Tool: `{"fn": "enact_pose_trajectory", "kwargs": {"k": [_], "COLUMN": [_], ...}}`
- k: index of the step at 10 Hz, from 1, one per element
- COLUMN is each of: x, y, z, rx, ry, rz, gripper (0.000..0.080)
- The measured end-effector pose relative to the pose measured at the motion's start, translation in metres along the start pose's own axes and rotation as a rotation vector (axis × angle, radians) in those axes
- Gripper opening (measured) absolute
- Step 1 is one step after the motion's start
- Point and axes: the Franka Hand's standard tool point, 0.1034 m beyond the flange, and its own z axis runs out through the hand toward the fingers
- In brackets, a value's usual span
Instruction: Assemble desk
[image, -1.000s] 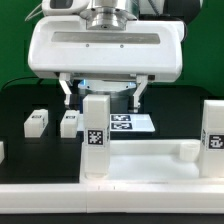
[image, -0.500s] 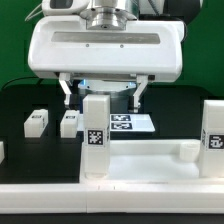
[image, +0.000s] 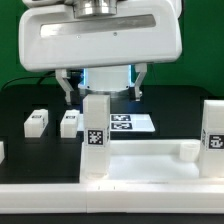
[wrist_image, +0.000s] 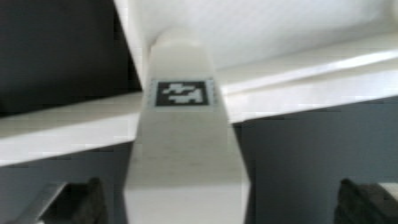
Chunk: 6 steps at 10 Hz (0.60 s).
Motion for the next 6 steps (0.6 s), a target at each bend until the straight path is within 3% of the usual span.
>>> {"fn": "enact_pose_trajectory", "kwargs": {"k": [2, 4, 5, 6], "x": [-0.005, -0.006, -0.006, -0.006], "y": [0.010, 0.022, 0.021, 0.021], "z": [0.014, 0.017, 0.017, 0.017], "rx": [-0.012, -0.029, -0.030, -0.030], "ry": [-0.166, -0.182, -0.182, -0.182], "rz": [-0.012, -0.006, 0.014, 0.012], "gripper": [0.0649, 0.0649, 0.0649, 0.0524]}}
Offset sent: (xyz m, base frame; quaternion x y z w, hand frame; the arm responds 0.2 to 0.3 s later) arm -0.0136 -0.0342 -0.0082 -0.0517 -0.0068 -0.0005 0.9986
